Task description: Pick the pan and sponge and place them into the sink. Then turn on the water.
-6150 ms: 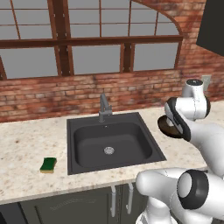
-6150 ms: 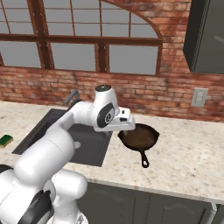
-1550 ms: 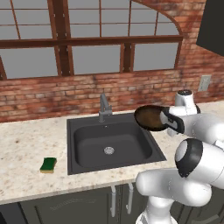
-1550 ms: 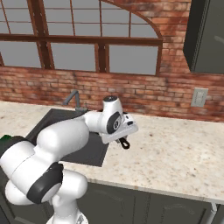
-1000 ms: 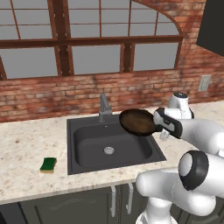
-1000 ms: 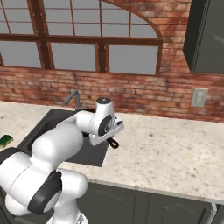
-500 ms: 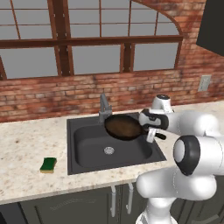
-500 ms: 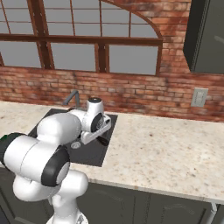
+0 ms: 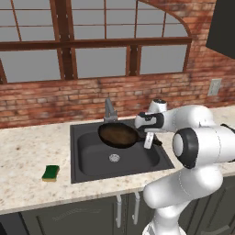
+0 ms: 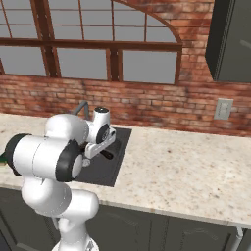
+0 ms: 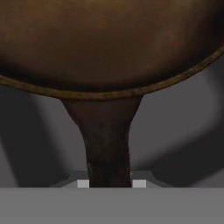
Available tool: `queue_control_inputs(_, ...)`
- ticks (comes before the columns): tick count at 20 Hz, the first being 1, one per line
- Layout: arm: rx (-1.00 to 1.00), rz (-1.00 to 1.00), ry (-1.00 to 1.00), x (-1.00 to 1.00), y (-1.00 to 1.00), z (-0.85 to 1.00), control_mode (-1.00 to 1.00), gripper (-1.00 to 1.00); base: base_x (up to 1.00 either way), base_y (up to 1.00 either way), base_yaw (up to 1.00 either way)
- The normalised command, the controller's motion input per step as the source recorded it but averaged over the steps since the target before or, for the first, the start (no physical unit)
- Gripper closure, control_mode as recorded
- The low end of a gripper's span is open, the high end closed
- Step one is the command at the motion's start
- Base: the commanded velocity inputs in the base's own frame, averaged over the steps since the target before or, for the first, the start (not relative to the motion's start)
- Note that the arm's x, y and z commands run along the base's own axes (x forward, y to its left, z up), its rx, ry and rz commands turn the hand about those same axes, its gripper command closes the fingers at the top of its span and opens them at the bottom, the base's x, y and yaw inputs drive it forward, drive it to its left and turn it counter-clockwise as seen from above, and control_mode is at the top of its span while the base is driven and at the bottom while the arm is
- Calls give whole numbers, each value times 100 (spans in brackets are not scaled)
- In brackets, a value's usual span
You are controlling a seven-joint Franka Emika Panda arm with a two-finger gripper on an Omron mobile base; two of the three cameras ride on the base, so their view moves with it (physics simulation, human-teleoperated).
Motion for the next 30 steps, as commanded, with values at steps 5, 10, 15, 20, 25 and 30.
queue_control_inputs(5, 5, 6, -5, 19, 17, -12, -100, 100, 0, 0, 0)
queue_control_inputs(10, 0, 1, -2, 27, 11, -10, -100, 100, 0, 0, 0)
queue_control_inputs(15, 0, 2, 0, 36, 11, -18, -100, 100, 0, 0, 0)
queue_control_inputs(20, 0, 5, 0, 29, 7, -37, -100, 100, 0, 0, 0)
queue_control_inputs(25, 0, 7, 0, 23, 11, -45, -100, 100, 0, 0, 0)
queue_control_inputs(30, 0, 9, 0, 25, 17, -51, -100, 100, 0, 0, 0)
